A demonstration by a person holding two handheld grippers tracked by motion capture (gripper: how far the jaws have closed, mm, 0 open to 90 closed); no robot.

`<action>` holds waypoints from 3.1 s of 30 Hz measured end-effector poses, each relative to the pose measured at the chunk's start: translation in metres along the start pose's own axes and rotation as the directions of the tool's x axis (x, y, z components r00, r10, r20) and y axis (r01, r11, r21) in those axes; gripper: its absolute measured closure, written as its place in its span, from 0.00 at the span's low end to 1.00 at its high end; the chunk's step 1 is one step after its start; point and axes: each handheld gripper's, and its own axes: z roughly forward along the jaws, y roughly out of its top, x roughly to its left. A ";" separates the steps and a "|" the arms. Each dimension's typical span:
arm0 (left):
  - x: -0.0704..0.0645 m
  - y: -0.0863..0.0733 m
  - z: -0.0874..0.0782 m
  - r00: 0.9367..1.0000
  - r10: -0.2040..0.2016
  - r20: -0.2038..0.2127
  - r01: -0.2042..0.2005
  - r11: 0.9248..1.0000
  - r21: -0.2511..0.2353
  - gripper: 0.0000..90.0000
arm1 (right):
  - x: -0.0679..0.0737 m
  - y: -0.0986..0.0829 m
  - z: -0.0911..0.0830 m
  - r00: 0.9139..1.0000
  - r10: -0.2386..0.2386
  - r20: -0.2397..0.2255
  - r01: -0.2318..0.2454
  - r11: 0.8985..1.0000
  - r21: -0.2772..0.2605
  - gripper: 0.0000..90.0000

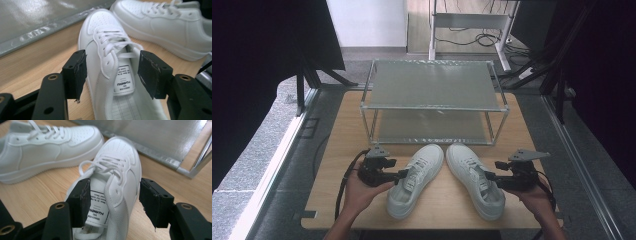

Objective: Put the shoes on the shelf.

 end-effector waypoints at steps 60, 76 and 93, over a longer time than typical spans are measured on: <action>0.004 -0.003 0.066 0.989 -0.008 -0.148 0.029 0.990 0.141 0.90 | -0.003 0.005 0.068 0.968 -0.140 0.206 0.057 0.930 0.363 0.94; 0.010 -0.013 0.062 0.991 -0.071 -0.114 0.078 0.996 0.052 0.91 | -0.019 -0.002 0.061 0.986 -0.011 0.164 -0.036 0.959 0.281 0.96; 0.028 -0.016 0.029 0.981 -0.192 0.032 0.194 0.977 -0.087 0.92 | -0.020 -0.007 0.045 0.994 0.021 0.106 -0.036 0.988 0.147 0.96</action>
